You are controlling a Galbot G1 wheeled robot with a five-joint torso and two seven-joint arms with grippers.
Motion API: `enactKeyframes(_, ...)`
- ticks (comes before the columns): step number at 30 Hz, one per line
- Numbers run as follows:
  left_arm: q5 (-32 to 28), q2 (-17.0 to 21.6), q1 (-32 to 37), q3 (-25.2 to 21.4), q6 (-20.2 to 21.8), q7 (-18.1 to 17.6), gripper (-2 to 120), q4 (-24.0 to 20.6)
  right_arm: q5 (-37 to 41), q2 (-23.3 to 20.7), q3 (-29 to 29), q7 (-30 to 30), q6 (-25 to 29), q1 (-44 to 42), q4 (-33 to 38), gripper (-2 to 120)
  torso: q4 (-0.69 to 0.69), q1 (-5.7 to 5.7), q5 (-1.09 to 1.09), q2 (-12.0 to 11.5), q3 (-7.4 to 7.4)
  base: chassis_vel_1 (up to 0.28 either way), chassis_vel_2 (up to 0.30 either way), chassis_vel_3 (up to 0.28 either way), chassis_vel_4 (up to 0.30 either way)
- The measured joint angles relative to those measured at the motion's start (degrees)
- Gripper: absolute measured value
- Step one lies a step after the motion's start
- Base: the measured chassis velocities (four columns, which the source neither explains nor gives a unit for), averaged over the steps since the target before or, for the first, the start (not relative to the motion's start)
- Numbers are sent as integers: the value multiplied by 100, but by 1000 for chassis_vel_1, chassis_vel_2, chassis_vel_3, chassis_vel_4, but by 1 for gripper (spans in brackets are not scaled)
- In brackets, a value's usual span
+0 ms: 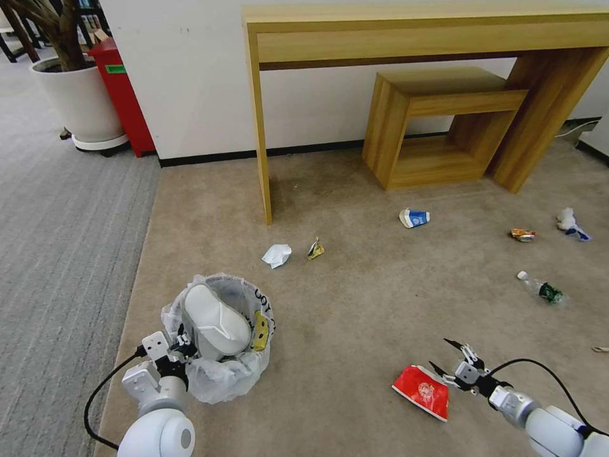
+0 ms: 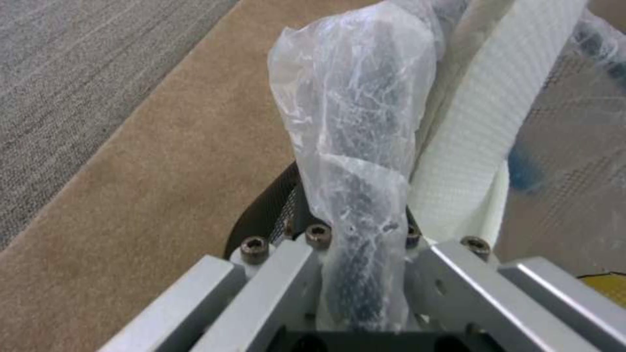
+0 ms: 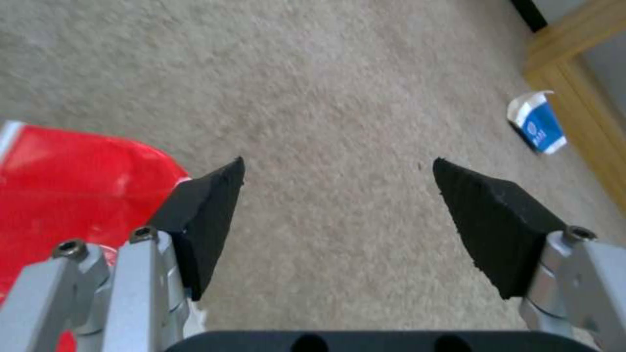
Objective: Pick up the trash bin and place the garbage on the floor into it.
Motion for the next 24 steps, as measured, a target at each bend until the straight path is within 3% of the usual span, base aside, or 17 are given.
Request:
enactKeyframes(13, 9, 0, 1, 17, -14, 1, 1, -18, 60, -116, -75, -52, 23, -250, -128, 75, -1, 0, 0, 0, 0, 0, 0, 0, 0)
enactKeyframes(24, -23, 0, 13, 64, -42, 1, 1, -5, 209, 322, -595, -51, -44, 160, -677, 70, -1, 0, 0, 0, 0, 0, 0, 0, 0)
